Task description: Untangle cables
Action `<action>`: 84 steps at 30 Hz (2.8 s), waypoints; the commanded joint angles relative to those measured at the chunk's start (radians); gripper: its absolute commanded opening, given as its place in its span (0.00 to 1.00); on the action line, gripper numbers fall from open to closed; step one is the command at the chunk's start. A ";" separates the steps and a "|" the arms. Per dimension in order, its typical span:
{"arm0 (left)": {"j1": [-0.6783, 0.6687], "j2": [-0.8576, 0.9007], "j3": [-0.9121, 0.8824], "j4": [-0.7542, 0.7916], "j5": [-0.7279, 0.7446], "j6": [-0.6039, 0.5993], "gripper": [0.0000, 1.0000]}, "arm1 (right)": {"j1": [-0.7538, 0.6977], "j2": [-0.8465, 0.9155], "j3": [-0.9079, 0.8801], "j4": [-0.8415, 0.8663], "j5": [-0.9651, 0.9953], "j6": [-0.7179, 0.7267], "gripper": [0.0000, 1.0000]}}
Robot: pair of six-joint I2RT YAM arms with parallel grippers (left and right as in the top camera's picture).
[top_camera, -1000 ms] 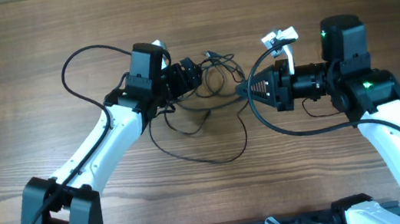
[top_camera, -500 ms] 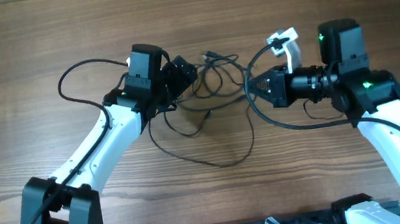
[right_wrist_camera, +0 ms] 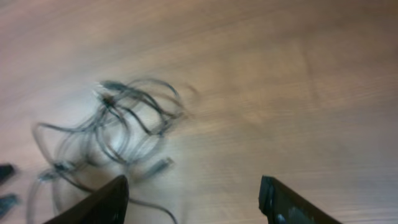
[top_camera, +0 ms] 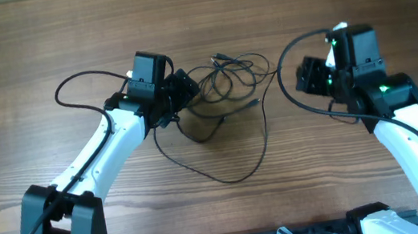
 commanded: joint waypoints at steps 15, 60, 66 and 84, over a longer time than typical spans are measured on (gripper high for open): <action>0.003 0.010 -0.005 -0.043 -0.024 0.015 0.88 | 0.000 0.477 -0.003 0.339 -0.436 0.460 0.65; 0.003 0.010 -0.005 -0.048 -0.024 0.015 0.88 | -0.071 0.430 -0.002 0.204 -0.409 -0.008 0.05; 0.003 0.010 -0.005 -0.014 -0.023 0.015 0.88 | -0.046 0.340 0.077 0.000 -0.530 -0.298 0.05; 0.000 0.010 -0.005 0.024 0.058 0.015 0.88 | -0.045 -0.120 0.391 0.058 -0.824 -0.511 0.04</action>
